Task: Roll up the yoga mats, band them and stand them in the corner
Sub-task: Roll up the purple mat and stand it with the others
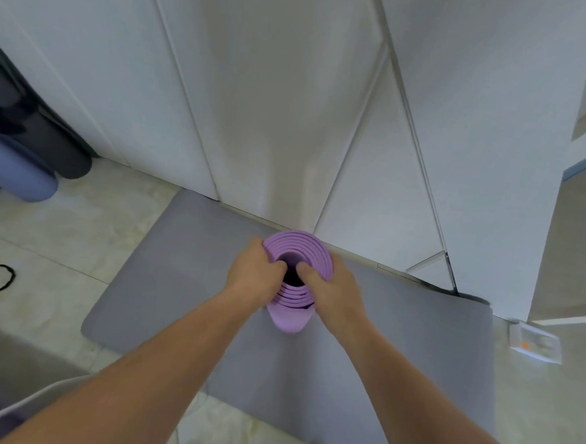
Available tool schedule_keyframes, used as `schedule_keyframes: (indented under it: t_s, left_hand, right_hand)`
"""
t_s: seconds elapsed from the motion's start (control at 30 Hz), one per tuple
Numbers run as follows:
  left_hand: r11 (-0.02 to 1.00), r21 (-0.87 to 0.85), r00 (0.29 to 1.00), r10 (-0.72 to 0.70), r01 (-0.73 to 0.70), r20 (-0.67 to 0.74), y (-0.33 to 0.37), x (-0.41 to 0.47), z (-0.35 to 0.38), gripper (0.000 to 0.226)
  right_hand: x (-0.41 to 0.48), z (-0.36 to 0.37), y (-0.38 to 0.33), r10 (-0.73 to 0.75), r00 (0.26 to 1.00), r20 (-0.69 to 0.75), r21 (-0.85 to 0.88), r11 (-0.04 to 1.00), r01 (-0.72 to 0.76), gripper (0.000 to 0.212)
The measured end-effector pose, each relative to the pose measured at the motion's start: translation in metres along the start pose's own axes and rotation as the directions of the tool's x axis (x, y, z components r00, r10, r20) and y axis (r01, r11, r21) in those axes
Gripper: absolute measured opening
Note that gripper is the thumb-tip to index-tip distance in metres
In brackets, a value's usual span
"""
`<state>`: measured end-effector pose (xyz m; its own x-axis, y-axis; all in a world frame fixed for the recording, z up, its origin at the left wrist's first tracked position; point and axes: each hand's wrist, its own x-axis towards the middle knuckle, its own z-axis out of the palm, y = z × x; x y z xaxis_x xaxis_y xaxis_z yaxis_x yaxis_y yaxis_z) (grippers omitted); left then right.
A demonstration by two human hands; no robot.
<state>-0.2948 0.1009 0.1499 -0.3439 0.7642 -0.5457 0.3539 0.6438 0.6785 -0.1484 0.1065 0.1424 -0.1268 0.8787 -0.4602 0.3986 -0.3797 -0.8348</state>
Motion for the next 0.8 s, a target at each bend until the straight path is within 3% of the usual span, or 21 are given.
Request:
schedule_keyframes:
  t_s: [0.07, 0.13, 0.2, 0.3, 0.43, 0.6, 0.7, 0.8]
  left_hand:
    - [1.000, 0.028, 0.999, -0.012, 0.013, -0.034, 0.006, -0.001, -0.023, 0.023]
    - [0.999, 0.054, 1.000, 0.008, -0.009, 0.009, 0.019, -0.007, -0.053, 0.025]
    - [0.989, 0.091, 0.985, 0.101, -0.114, 0.138, 0.037, -0.016, -0.085, 0.027]
    - [0.944, 0.145, 0.928, 0.250, -0.297, 0.275, 0.075, -0.040, -0.132, 0.027]
    - [0.924, 0.004, 0.886, 0.366, -0.383, 0.286, 0.128, -0.081, -0.212, 0.025]
    - [0.904, -0.261, 0.907, 0.387, -0.338, 0.165, 0.164, -0.120, -0.325, 0.027]
    - [0.881, -0.361, 0.931, 0.356, -0.305, 0.082, 0.171, -0.134, -0.382, 0.028]
    - [0.871, -0.407, 0.949, 0.314, -0.274, 0.034, 0.176, -0.147, -0.430, 0.022]
  right_hand:
    - [-0.008, -0.011, -0.012, -0.059, 0.984, 0.166, 0.115, 0.993, 0.040, 0.028]
    - [-0.016, -0.026, -0.028, -0.180, 0.918, 0.354, 0.108, 0.983, 0.151, 0.051]
    - [-0.019, -0.035, -0.047, -0.256, 0.839, 0.481, 0.046, 0.962, 0.268, 0.083]
    - [-0.026, -0.037, -0.085, -0.348, 0.739, 0.577, 0.062, 0.920, 0.386, 0.102]
    - [-0.040, -0.038, -0.130, -0.266, 0.732, 0.627, -0.015, 0.935, 0.353, 0.122]
    - [-0.068, -0.016, -0.205, -0.230, 0.740, 0.632, -0.052, 0.940, 0.337, 0.135]
    - [-0.084, 0.005, -0.257, -0.254, 0.726, 0.639, -0.058, 0.926, 0.374, 0.129]
    - [-0.096, 0.031, -0.299, -0.288, 0.758, 0.586, -0.057, 0.918, 0.393, 0.112]
